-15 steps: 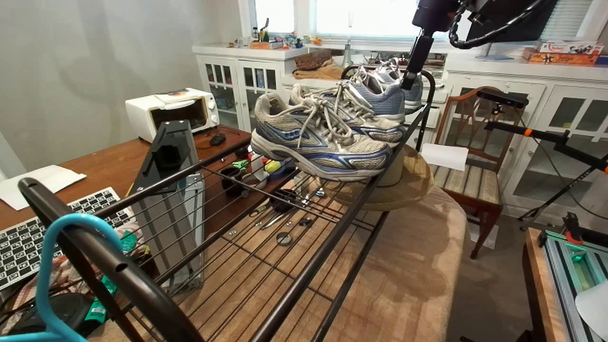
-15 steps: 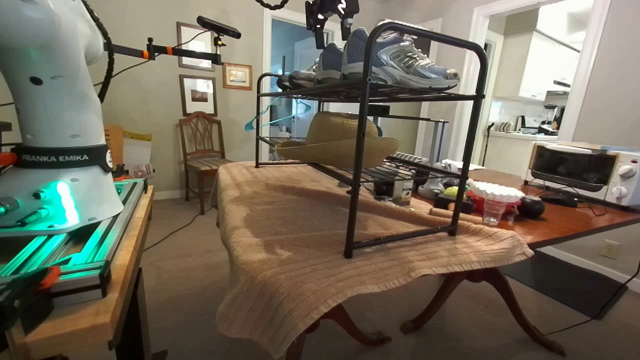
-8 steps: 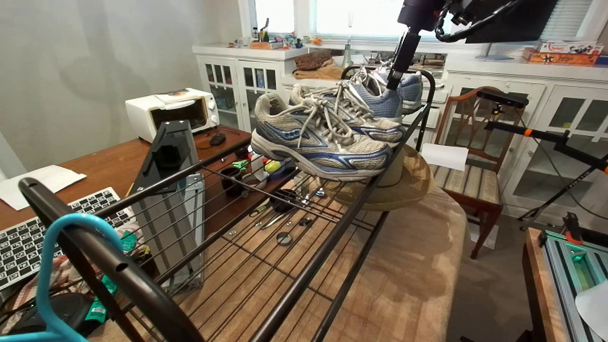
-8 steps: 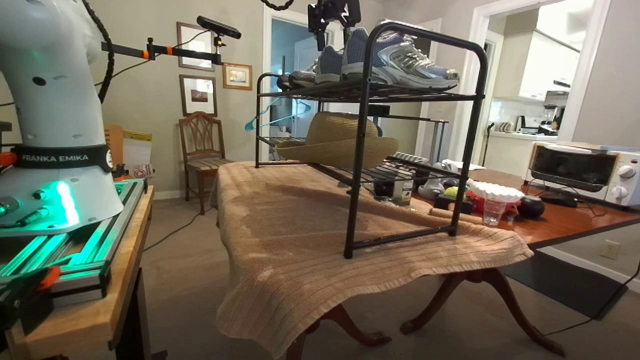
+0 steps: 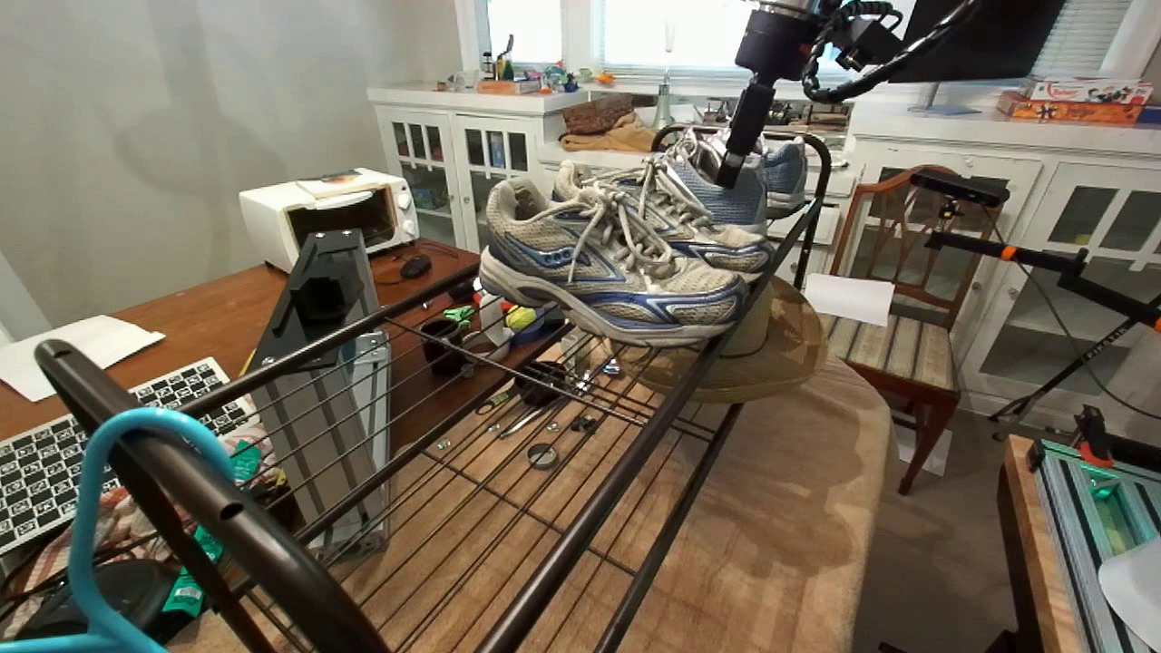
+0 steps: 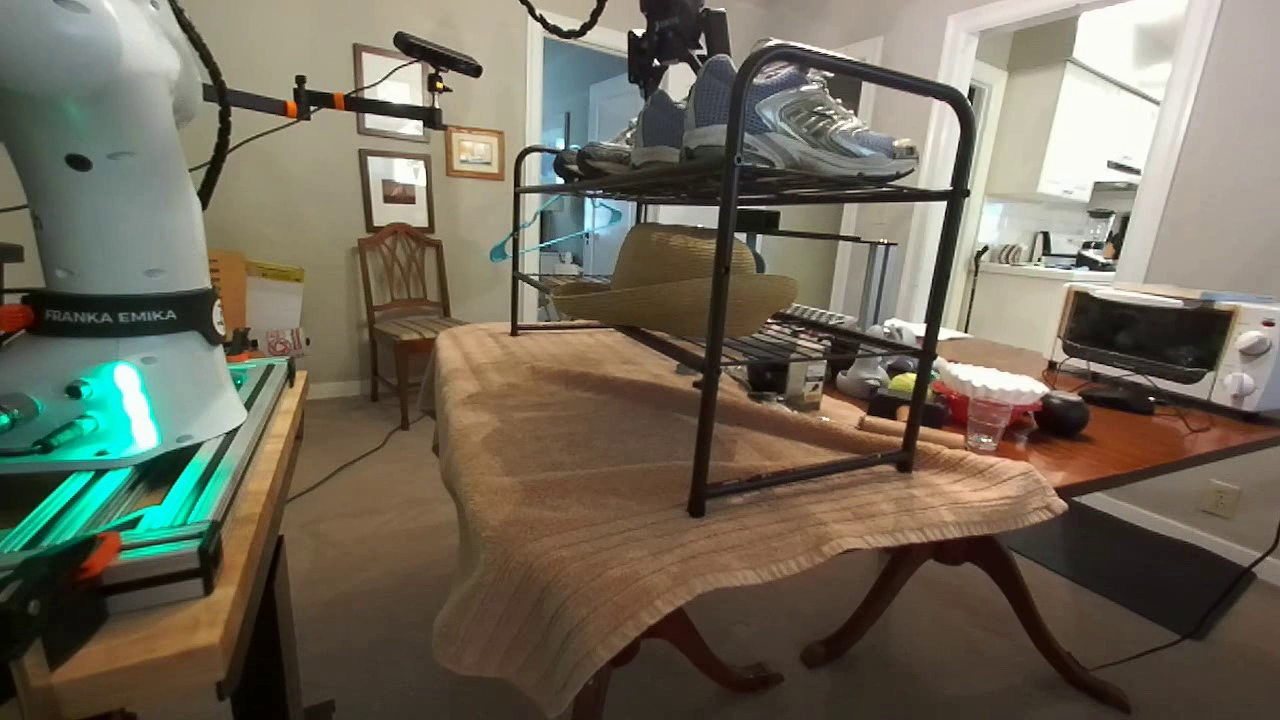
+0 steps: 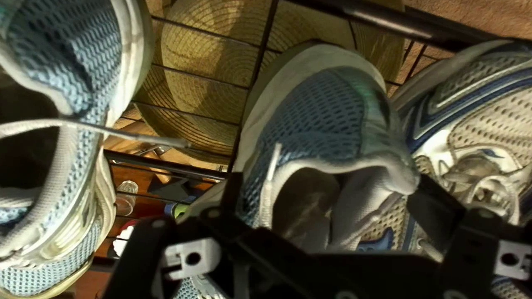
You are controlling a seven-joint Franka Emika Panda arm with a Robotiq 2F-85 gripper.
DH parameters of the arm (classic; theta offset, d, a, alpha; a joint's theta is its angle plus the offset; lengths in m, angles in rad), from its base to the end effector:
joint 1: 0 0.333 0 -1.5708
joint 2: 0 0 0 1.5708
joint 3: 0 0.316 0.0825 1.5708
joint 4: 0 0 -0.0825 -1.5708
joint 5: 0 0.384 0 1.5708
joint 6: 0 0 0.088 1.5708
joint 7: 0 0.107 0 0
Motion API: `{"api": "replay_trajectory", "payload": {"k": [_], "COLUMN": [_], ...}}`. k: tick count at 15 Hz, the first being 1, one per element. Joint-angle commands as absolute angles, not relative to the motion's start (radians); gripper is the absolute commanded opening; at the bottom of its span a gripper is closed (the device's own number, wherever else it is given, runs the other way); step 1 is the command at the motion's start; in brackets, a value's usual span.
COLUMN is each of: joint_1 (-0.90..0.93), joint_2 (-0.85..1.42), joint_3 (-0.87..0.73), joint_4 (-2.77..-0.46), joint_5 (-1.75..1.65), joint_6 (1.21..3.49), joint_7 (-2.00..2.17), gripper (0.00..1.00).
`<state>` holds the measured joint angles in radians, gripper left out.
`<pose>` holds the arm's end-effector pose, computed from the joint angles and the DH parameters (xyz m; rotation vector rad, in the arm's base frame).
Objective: Move the blue pair of shoes to the left
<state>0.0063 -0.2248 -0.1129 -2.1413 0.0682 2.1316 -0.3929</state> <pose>0.5054 -0.0544 0.5206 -3.0648 -0.3950 -0.3538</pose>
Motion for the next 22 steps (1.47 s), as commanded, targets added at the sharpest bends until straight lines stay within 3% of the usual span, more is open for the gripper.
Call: {"api": "replay_trajectory", "payload": {"k": [1, 2, 4, 13, 22], "joint_1": [0.000, -0.001, -0.004, -0.013, -0.020], "joint_2": [-0.187, -0.184, -0.181, -0.221, -0.253], "joint_3": [-0.095, -0.092, -0.089, -0.082, -0.072], "joint_4": [-2.119, -2.118, -2.112, -2.110, -2.116], "joint_5": [0.053, 0.046, 0.032, -0.025, -0.093], "joint_6": [2.137, 2.137, 2.126, 2.116, 2.112], "joint_7": [-0.358, -0.354, -0.343, -0.339, -0.312], "gripper": [1.00, 0.75, 0.66, 0.00, 0.02]}}
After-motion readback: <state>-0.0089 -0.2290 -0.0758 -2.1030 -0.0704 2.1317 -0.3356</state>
